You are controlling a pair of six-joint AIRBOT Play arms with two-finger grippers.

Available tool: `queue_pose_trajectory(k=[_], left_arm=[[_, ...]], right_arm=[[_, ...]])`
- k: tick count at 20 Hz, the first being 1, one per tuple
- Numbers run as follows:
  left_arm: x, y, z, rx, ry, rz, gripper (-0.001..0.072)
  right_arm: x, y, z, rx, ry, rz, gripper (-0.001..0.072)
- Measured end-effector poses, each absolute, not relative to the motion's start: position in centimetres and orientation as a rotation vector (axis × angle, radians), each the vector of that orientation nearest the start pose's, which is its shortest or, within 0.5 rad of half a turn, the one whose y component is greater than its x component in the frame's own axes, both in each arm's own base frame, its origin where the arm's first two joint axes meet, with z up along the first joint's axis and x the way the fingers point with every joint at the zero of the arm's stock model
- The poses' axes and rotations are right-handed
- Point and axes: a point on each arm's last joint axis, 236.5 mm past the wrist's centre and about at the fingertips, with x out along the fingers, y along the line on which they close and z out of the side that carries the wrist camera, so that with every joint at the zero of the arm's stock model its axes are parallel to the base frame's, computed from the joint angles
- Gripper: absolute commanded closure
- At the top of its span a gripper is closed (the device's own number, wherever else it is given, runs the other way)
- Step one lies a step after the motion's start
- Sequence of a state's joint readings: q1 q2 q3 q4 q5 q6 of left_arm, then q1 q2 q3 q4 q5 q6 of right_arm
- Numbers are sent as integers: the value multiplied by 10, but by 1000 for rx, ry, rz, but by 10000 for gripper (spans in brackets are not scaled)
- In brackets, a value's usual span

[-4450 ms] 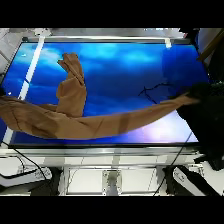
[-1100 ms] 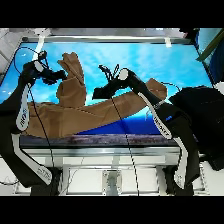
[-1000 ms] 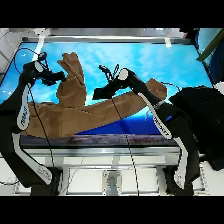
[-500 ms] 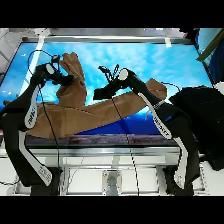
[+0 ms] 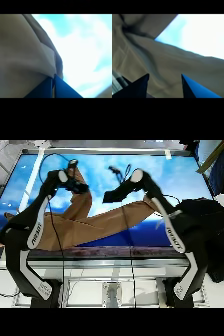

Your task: Fold the clothes and pants, and hang the long-sleeved shirts on hangers.

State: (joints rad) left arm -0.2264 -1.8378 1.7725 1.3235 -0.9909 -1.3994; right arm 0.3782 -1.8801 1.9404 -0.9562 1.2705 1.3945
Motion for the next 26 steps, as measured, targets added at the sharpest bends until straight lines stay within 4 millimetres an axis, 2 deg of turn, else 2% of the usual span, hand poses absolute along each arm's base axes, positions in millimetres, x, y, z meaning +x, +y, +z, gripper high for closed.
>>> queue_pose_trajectory(k=[2,5,7,9,11,12,13,14,16,18,19,21,22,24,25,26], left_arm=[[516,-223,-1,115,1074,-514,685],[459,-304,0,234,1109,-686,685],[417,-353,-1,308,1118,-794,685],[377,-392,-3,374,1116,-887,685],[343,-420,-4,426,1116,-957,663],[333,-427,-3,454,1108,-977,486],[327,-429,-1,481,1098,-983,171],[329,-427,4,510,1078,-965,23],[351,-401,21,577,1031,-852,23],[390,-351,54,643,960,-665,22],[414,-315,75,672,926,-547,22],[454,-228,111,660,907,-300,24],[467,-181,120,625,930,-182,23],[477,-76,122,519,1037,50,24],[473,-25,114,451,1105,150,24],[466,18,106,370,1166,229,24]], right_arm=[[472,287,82,165,1120,784,258],[488,228,139,191,997,694,258],[494,187,171,197,926,622,258],[497,153,193,205,874,558,258],[499,123,204,213,847,502,257],[499,113,206,213,842,482,257],[500,103,206,207,841,459,257],[501,97,203,199,848,443,256],[503,88,191,172,871,428,257],[508,86,171,156,915,426,256],[511,89,157,152,943,432,257],[515,104,126,143,1011,461,257],[515,118,110,139,1045,487,257],[515,146,79,121,1102,531,256],[516,161,66,110,1119,552,257],[516,180,53,98,1132,576,257]])
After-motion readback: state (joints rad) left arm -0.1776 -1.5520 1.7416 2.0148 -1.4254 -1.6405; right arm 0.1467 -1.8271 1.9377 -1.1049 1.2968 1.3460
